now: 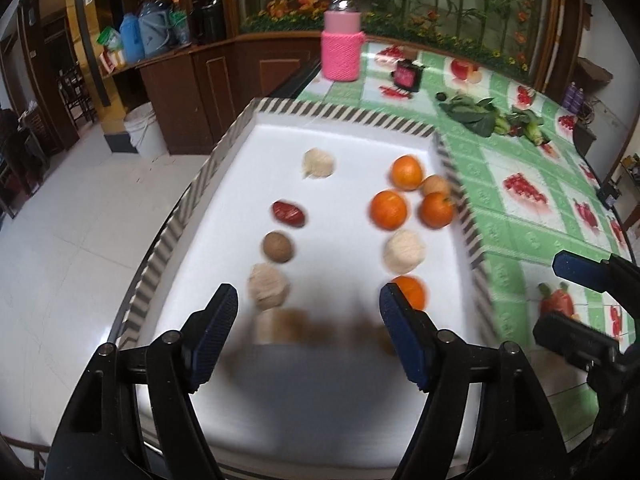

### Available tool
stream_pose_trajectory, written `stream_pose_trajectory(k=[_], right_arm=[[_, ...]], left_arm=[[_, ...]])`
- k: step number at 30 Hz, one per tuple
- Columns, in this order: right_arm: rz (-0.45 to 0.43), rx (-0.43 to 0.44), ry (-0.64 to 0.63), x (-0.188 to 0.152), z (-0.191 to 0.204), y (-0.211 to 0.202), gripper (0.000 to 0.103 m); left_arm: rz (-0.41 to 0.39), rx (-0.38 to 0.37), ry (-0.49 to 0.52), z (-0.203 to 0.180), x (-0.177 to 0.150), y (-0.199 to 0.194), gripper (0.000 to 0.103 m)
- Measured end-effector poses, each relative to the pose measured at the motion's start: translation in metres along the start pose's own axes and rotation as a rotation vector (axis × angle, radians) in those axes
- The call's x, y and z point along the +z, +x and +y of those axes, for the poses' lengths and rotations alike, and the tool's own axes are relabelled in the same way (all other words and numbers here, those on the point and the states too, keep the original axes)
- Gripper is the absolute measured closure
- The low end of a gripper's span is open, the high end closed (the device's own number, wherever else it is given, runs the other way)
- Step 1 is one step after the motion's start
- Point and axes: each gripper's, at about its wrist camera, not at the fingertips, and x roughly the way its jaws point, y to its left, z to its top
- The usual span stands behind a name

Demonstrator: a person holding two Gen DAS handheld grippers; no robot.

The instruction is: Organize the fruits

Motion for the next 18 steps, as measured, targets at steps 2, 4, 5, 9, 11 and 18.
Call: stream_pose_trajectory(k=[2, 4, 5, 9, 11, 18], right_arm=[[-0.011, -0.014, 0.028, -0.002, -0.012, -0.007, 0.027], [-0.024, -0.034, 0.038, -0.006, -0.022, -0.016, 0.027], [-0.031, -0.050, 0.040, -0.008, -0.027, -0.021, 0.027], [-0.059, -0.102, 0.070, -0.018, -0.048, -0.041, 0.021], [-0.072, -0.121, 0.094, -0.022, -0.058, -0.049, 0.017], [-0.093, -0.184, 0.196, -0.042, -0.107, -0.075, 0.016]], left_arm=[[-0.012, -0.023, 0.010, -0.012, 0.003, -0.003, 0.029], [-0.019, -0.036, 0.024, -0.022, 0.006, -0.005, 0.029], [-0.023, -0.042, 0.031, -0.028, 0.007, -0.006, 0.029], [-0.014, -0.078, 0.055, -0.050, 0.008, -0.004, 0.029], [-0.002, -0.095, 0.059, -0.057, 0.008, -0.003, 0.029], [0.008, -0.142, 0.059, -0.065, 0.017, -0.004, 0.029]])
